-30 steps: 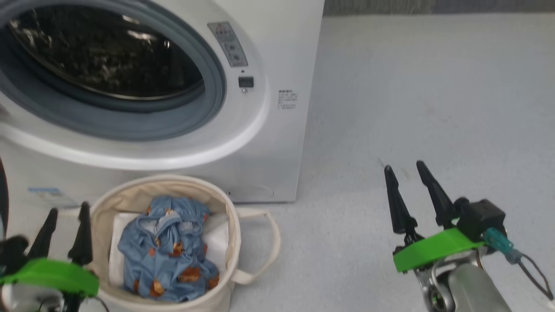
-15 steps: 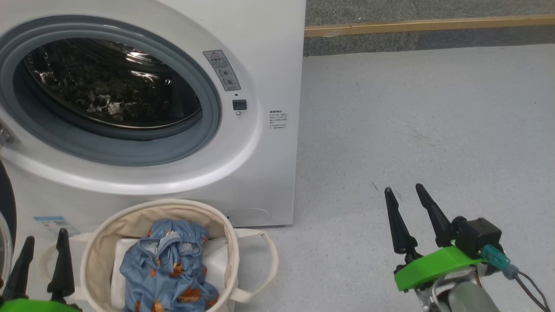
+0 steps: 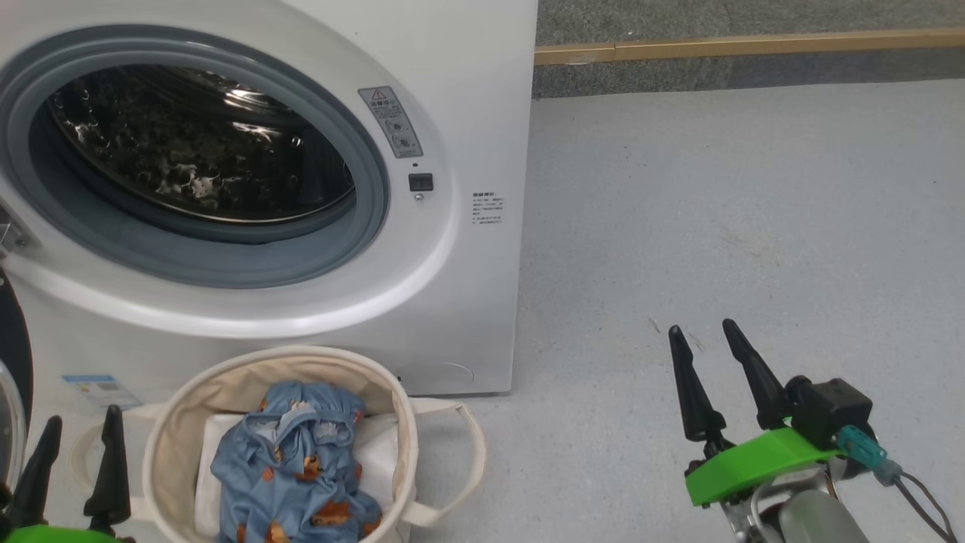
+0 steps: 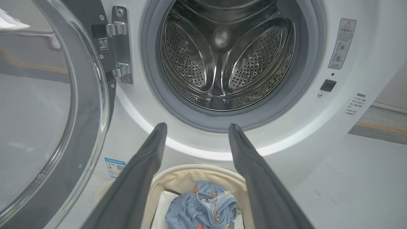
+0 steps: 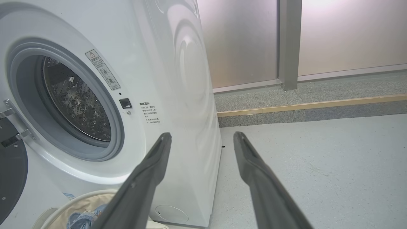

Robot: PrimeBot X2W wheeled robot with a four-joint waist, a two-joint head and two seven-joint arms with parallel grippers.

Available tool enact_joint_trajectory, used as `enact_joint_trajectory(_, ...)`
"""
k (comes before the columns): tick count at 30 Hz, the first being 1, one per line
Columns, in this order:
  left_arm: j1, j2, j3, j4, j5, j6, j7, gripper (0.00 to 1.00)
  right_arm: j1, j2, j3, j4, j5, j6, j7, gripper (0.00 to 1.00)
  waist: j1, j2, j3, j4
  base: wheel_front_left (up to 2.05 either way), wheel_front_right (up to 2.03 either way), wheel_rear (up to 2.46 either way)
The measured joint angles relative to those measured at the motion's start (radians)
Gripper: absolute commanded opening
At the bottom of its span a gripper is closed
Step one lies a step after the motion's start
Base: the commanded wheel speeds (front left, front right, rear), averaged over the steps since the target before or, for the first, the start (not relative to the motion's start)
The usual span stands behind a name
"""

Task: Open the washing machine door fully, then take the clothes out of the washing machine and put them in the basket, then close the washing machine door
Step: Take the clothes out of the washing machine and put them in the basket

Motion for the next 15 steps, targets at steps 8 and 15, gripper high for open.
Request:
enact_joint_trajectory(8, -0.001, 0.0, -0.004, 0.02, 0.019, 0.001, 0.0, 1.0, 0.0, 0.0, 0.0, 0.0, -0.007, 0.0, 0.0, 1.0, 0.0, 0.0, -0.006, -0.004, 0.0, 0.0, 0.0)
enact_joint_trajectory(15, -0.01, 0.0, -0.025, 0.026, 0.026, 0.001, 0.0, 1.0, 0.0, 0.0, 0.0, 0.0, -0.007, 0.0, 0.0, 1.0, 0.0, 0.0, -0.008, -0.005, 0.0, 0.0, 0.0)
